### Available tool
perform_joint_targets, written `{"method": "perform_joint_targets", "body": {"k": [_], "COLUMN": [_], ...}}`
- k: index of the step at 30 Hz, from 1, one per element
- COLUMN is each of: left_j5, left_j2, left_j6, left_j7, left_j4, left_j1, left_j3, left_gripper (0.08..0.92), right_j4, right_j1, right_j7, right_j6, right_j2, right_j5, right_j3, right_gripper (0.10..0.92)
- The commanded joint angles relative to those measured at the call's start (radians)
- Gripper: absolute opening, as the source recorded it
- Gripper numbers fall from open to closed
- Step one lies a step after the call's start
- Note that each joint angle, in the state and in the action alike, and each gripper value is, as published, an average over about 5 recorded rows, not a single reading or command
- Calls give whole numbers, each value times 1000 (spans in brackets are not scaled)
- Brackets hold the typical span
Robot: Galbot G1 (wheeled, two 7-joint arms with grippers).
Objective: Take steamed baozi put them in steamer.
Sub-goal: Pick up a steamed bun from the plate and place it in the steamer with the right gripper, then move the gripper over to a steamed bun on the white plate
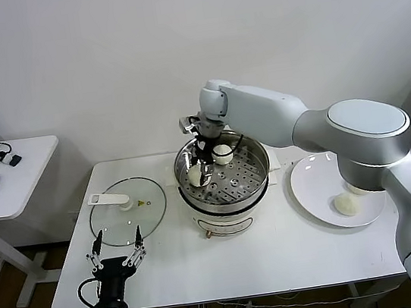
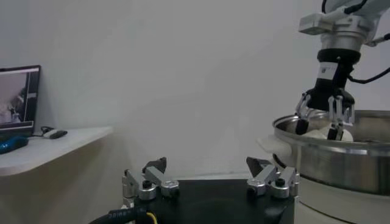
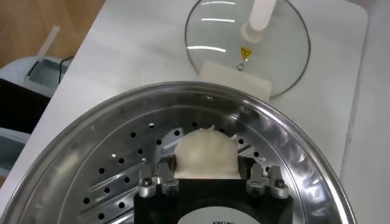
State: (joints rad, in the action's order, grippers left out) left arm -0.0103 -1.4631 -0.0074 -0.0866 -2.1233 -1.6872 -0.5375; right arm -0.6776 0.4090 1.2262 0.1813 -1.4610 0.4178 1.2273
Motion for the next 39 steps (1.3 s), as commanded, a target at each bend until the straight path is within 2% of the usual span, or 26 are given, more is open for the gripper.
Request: {"method": "perform_joint_targets", "body": {"k": [1, 5, 13, 27, 34, 39], "left_j5": [0, 0, -1, 0, -23, -34], "left_j2": [0, 0, 0, 0, 8, 9], "left_j6": [-1, -2, 0, 15, 6, 1], "left_j7": [0, 0, 1, 0, 5, 10], "left_j4": [2, 5, 3, -1, -1, -12], "left_j1": [-1, -1, -1, 15, 18, 19], "left_j3": [0, -1, -1, 0, -3, 4], "left_gripper": [823, 823, 823, 823, 823, 823], "right_j4": [1, -18, -135, -390, -464, -469], "right_j1": [-4, 6, 80, 337, 324, 229], "right_j7": [0, 3, 23, 94, 122, 136], "right_j6": [-6, -9, -33, -121, -148, -189], "right_j2": [0, 18, 137, 551, 765, 868], "right_j5": [-8, -3, 27, 92, 33, -72], "right_j3": [-4, -15, -10, 105, 116, 95], "right_gripper": [748, 815, 823, 823, 823, 823]}}
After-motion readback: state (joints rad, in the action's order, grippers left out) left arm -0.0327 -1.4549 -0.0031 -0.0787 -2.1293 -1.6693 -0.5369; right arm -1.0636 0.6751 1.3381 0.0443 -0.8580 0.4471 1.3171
